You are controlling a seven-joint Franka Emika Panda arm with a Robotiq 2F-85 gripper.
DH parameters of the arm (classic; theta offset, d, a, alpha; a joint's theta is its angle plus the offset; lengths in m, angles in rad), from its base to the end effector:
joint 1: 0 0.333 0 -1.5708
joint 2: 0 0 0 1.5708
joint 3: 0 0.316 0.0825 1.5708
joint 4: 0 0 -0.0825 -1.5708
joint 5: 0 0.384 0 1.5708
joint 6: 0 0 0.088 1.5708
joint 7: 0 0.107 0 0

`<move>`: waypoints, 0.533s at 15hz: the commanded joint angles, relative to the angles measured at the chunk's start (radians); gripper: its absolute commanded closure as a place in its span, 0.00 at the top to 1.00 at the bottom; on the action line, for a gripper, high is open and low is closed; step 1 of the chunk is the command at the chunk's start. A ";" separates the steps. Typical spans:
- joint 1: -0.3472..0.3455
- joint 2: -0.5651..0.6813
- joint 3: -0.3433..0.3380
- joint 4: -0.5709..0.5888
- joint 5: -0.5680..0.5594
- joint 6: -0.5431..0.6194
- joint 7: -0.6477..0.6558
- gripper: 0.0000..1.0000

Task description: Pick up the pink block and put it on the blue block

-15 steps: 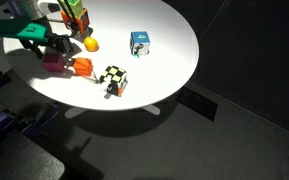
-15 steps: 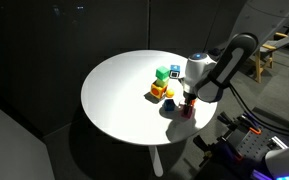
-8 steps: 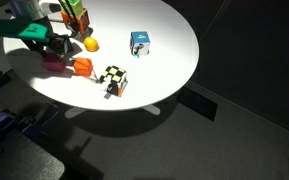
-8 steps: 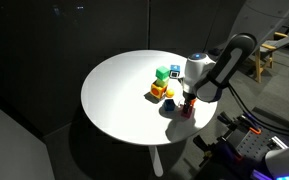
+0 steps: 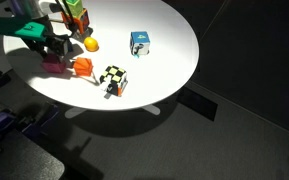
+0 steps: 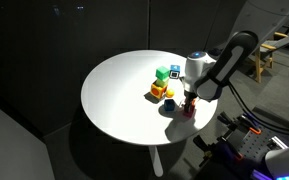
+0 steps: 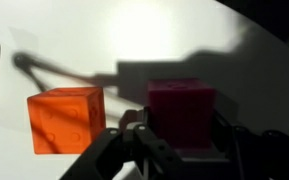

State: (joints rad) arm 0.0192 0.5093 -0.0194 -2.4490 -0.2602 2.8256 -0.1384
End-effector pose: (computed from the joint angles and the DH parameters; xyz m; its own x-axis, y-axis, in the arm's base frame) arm 0.4486 0.0117 0.0881 0.9148 0.3762 -0.1468 0.3850 -0.9222 0.0361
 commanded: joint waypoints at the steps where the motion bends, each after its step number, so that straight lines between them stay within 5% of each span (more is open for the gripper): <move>1: 0.034 -0.067 -0.018 -0.017 0.024 -0.068 0.054 0.31; 8: 0.056 -0.136 -0.005 -0.019 0.069 -0.138 0.138 0.31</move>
State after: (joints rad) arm 0.0614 0.4301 -0.0251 -2.4509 -0.2190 2.7287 -0.0423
